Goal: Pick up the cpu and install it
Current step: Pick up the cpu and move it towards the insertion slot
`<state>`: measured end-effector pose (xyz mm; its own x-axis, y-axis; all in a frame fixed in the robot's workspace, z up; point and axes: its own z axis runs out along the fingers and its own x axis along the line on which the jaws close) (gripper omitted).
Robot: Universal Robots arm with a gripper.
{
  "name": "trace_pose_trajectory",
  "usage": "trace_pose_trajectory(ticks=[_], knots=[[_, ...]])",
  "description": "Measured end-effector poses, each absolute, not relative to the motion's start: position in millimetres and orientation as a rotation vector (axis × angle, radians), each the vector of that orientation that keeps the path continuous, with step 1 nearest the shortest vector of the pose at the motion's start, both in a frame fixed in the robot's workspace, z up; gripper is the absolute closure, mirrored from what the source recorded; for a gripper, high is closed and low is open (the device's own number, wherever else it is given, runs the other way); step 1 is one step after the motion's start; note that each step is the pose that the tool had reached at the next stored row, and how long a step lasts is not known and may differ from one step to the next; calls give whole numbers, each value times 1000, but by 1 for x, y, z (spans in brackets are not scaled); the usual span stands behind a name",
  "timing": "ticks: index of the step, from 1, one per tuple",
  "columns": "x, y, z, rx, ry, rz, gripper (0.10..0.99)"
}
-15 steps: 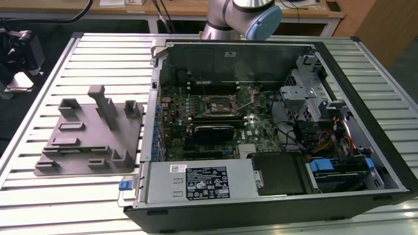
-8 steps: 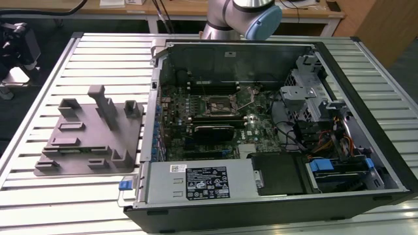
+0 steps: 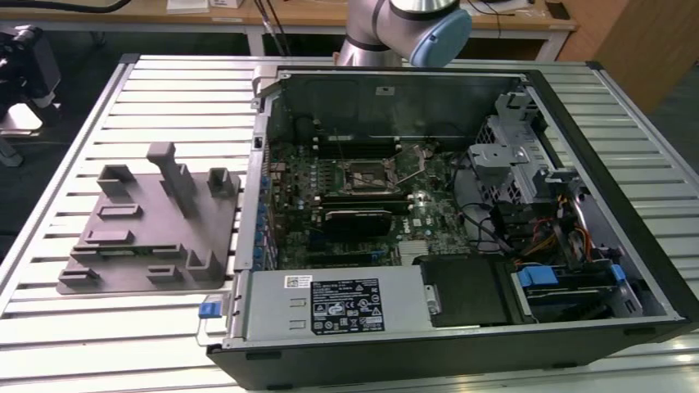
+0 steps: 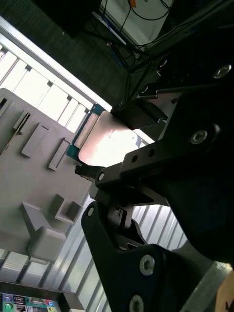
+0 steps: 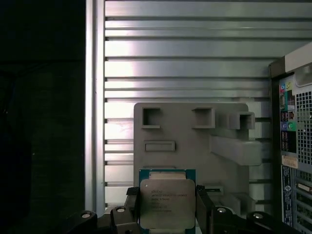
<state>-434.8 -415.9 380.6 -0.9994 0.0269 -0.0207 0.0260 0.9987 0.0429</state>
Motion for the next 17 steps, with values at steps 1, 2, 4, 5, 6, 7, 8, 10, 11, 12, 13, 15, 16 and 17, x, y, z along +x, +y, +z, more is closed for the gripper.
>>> trace_pose_trajectory(ticks=[1,2,4,5,6,7,8,10,11,12,13,15,16,17], knots=[[-435,-416,382,41,3119,67,545],[-435,-416,383,41,3119,67,545],[-435,-416,384,40,3119,67,545],[-435,-416,384,40,3119,67,545],[-435,-416,384,40,3119,67,545],[-435,-416,384,39,3119,67,545],[-435,-416,384,39,3119,67,545],[-435,-416,384,39,3119,67,545],[-434,-416,384,39,3120,66,545],[-434,-416,385,39,3120,66,545],[-433,-416,384,39,3119,67,545],[-430,-416,384,39,3119,67,545],[-429,-416,384,39,3119,67,545],[-428,-416,384,39,3119,67,545]])
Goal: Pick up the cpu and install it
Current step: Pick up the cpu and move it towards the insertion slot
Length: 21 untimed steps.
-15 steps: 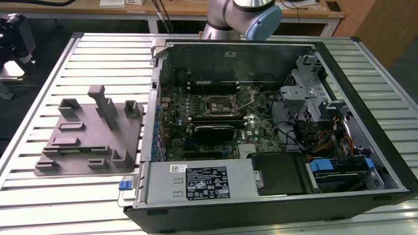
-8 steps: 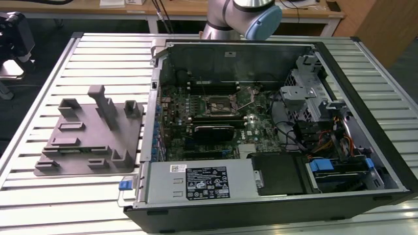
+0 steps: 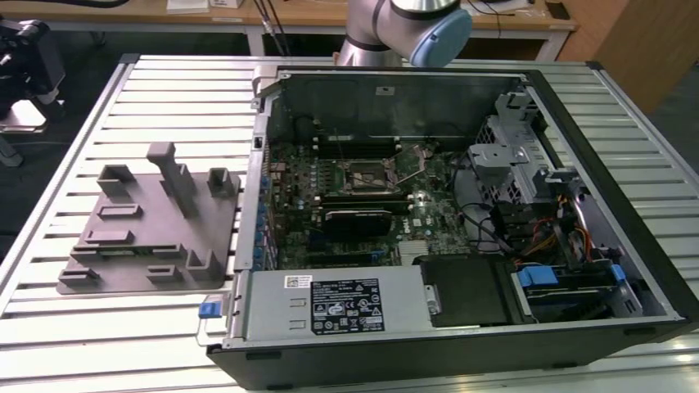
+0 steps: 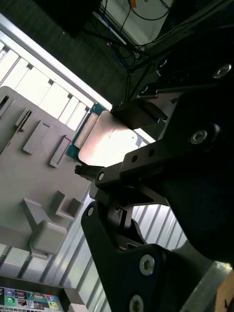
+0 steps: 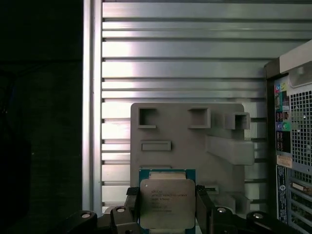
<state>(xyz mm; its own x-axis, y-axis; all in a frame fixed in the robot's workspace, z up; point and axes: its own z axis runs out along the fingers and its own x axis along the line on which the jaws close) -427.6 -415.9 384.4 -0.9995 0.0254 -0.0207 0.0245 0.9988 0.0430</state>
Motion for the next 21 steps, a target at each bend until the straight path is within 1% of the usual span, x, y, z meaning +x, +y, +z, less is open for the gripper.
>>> trace_pose_trajectory(ticks=[21], knots=[[-387,-416,384,39,3119,67,545]])
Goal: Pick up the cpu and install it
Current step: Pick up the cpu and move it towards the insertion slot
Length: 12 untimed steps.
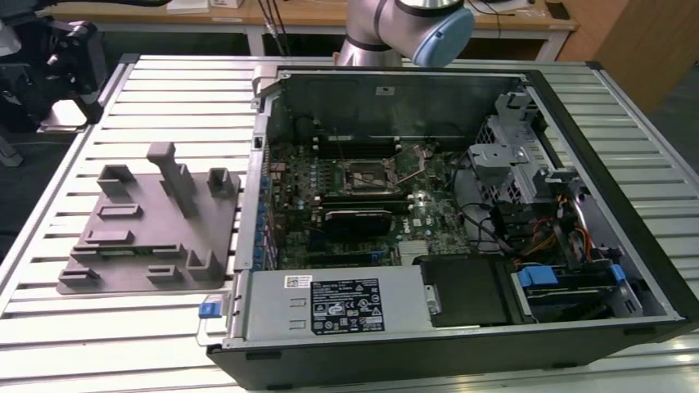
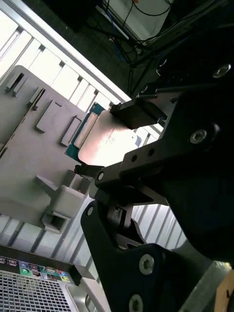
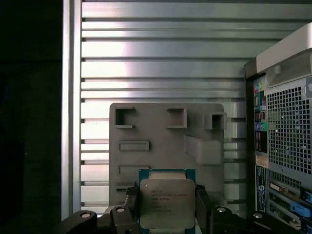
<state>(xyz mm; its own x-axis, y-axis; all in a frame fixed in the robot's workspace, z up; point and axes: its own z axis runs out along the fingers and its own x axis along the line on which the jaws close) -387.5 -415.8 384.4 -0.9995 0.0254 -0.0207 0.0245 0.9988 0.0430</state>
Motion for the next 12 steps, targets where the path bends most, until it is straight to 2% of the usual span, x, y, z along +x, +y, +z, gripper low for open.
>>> trace_pose_trajectory(ticks=[12], knots=[[-364,-416,384,39,3119,67,545]])
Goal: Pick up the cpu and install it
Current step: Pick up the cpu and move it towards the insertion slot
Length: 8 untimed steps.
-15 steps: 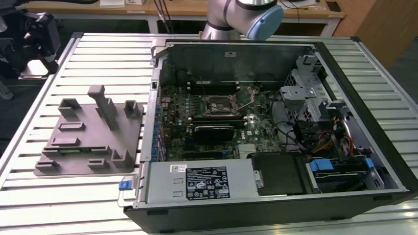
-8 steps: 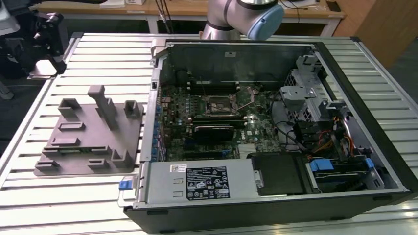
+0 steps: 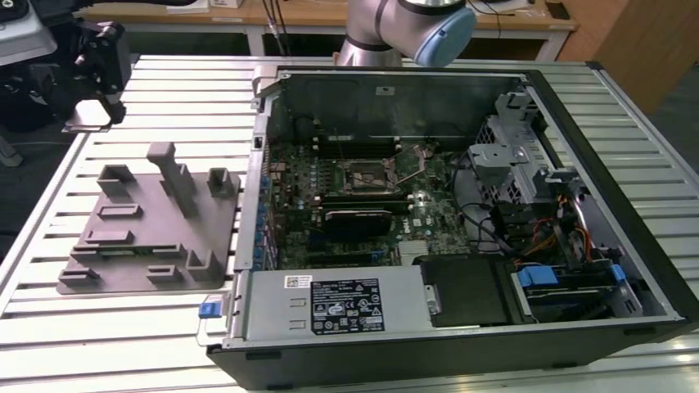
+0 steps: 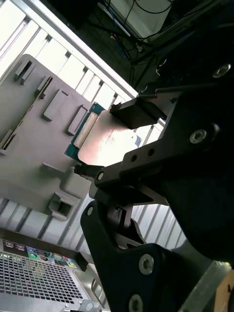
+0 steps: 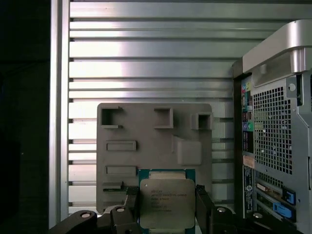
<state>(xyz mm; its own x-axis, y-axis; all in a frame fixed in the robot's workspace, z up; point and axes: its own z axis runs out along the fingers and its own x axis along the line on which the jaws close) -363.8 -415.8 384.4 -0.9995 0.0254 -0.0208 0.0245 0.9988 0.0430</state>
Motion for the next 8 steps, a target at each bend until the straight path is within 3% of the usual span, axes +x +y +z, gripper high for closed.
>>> trace_pose_trajectory(ticks=[8], knots=[[-348,-416,384,39,3119,67,545]])
